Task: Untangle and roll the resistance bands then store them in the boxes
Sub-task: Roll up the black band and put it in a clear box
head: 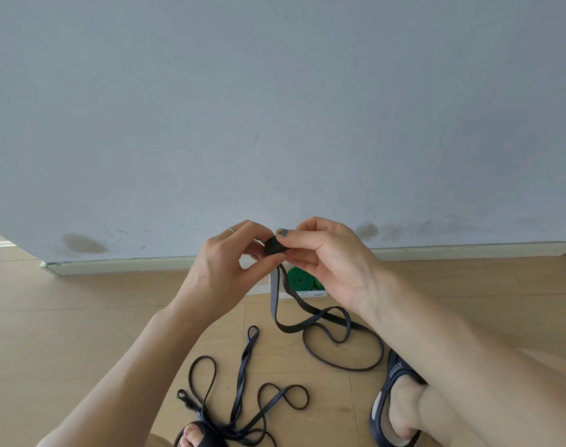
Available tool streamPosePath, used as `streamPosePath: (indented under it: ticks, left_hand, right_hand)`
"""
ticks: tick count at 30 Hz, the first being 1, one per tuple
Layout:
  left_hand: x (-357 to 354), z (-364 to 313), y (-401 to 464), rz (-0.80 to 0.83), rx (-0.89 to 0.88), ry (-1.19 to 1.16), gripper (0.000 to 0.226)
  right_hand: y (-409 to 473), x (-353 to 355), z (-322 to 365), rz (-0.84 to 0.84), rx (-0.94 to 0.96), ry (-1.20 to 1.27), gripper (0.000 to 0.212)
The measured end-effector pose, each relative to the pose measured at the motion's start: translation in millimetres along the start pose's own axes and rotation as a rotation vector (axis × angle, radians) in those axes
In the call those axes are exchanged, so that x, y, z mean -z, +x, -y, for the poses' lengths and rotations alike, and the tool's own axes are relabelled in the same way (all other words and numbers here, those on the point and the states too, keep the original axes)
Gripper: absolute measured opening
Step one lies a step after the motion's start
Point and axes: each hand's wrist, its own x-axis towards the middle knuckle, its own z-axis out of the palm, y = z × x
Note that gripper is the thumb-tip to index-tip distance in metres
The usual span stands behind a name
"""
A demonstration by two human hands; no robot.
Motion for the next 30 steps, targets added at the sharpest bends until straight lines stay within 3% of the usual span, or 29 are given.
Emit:
streamPosePath:
  ticks: [7,15,22,26,30]
  left_hand:
    - [0.6,3.5,2.0,0.0,0.009,-0.042,0.017]
    - [3.6,9.2,-1.5,0.008,-0.023,0.04,0.014]
    - [-2.0,8.9,-1.3,0.0,-0.106,0.1,0.011]
    - [-4.1,14.4,-3.5,0.015,-0.126,0.183,0.014]
    - [-10.5,12.5,-1.6,0.014,-0.166,0.296,0.015]
  right_hand:
    - [2.7,0.6,-2.2,-0.022,-0.018,0.031,0.027]
    - [7.2,-0.2,-15.6,-0.026,0.019,-0.16,0.018]
    - [-2.7,-6.8,-12.1,-0.064,0.064,-0.459,0.044]
    - [-4.9,-8.4,-12.6,-0.134,0.107,-0.58,0.028]
    - [0.3,-9.5,-16.5,-0.161,0.124,-0.522,0.027]
